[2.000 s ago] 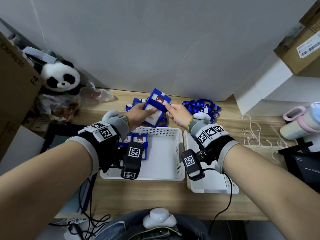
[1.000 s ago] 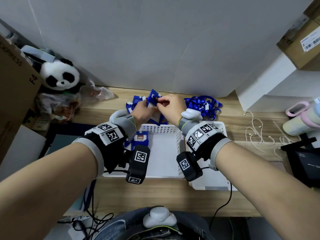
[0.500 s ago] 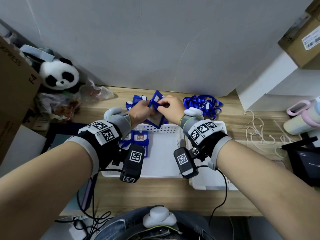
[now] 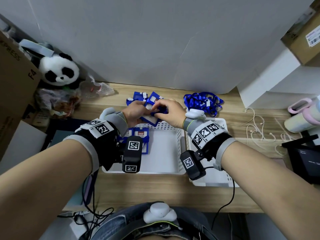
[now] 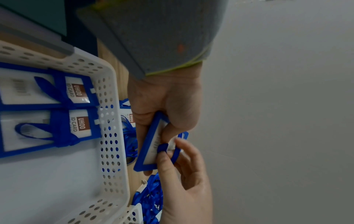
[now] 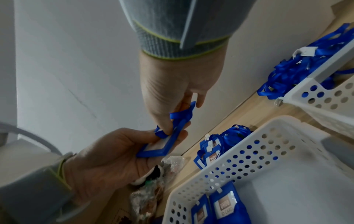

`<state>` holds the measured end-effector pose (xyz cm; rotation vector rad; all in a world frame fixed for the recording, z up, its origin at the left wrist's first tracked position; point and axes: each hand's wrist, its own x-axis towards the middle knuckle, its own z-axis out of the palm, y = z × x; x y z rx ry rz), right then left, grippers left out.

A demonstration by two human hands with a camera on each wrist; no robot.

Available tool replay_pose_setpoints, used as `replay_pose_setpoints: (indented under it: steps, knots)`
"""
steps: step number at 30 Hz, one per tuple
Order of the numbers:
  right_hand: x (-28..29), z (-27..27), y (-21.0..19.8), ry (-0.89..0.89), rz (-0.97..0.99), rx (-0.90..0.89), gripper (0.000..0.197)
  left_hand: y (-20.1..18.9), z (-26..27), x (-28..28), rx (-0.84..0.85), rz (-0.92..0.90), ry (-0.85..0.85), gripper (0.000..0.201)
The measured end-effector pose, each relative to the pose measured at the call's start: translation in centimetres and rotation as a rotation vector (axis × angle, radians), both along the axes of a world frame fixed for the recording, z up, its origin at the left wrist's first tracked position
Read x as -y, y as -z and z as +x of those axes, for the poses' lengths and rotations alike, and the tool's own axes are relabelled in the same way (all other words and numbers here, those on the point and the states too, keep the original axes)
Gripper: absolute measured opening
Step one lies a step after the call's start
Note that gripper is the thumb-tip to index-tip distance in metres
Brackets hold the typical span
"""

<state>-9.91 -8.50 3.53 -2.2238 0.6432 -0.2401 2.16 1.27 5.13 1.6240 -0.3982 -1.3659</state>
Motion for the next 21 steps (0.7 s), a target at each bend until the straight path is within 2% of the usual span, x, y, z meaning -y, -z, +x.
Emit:
replay_pose_setpoints:
  steps: [2,4,7,11,14,16,19,21]
  knots:
    - [-0.1,0.2,0.4,-0.001,-0.053,-0.059,0.011,0.0,0.0,0.0,-0.011,-0.003,-0.039,0.018]
    - [0.1,0.2,0.9,0.035,-0.074,-0.052,0.009,-0.1,0.2,0.0,0.005,-0.008,-0.105,0.020]
    - [0.4,-0.2,1.4,0.129,-0.020,0.006,0.007,0.2,0.6,-0.1,0.068,0.003,-0.197,0.035]
    - [0.2,-0.6,1.6,0.158,0.143,-0.026,0.014,0.8,0.0,-0.4,0.102,0.010,-0.162,0.038]
    - [0.4,-0.4,1.8,0.333,0.254,-0.037,0.028,1.4,-0.3,-0.5,0.081,0.023,-0.127,0.049]
    - [0.6,-0.4,1.7,0.425,0.359,-0.065,0.030,1.5,-0.2,-0.4,0.059,0.005,-0.131,0.053]
    - [-0.1,-0.5,1.4,0.407,0.645,-0.057,0.018,1.6,0.0,-0.8,0.016,-0.017,-0.142,0.051]
    - [-0.4,-0.5,1.6,0.399,0.748,-0.024,0.027,2.0,0.2,-1.4,-0.022,-0.012,-0.113,0.048]
